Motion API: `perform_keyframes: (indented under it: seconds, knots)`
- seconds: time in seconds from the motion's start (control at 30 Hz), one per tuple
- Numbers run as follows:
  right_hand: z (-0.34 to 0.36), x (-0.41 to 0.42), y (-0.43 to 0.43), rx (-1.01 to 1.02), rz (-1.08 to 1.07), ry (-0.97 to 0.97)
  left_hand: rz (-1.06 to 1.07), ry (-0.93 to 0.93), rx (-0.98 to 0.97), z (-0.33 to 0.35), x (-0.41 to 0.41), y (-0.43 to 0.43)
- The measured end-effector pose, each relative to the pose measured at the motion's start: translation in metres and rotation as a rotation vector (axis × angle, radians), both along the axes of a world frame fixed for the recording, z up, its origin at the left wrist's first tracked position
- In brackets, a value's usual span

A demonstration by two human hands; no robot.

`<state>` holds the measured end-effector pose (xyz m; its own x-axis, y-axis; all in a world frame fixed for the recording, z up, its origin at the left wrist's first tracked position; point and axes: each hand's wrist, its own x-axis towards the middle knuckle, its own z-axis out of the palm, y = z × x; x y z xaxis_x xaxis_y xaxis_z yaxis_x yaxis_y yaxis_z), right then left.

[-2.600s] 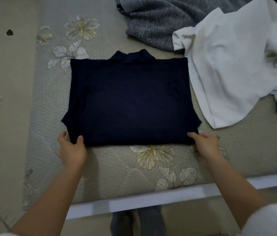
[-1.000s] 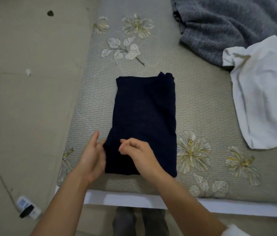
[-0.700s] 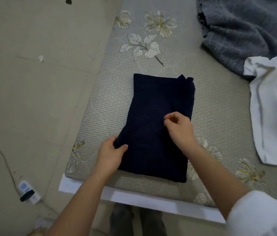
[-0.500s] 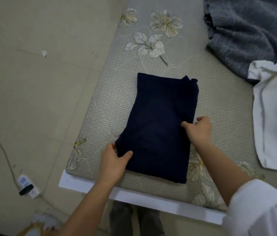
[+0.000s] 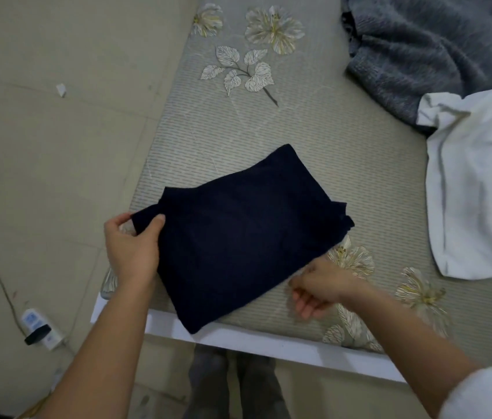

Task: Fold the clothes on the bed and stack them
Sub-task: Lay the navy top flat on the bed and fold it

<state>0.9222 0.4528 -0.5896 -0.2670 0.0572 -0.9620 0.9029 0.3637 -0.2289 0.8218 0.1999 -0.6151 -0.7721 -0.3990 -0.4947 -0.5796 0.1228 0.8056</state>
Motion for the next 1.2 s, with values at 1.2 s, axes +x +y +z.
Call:
perform_keyframes:
  seconds: [1.2]
  knots:
    - [0.151, 0.207, 0.131, 0.381, -0.958, 0.453, -0.93, -0.098, 0.027, 0.153, 0.118, 0.179]
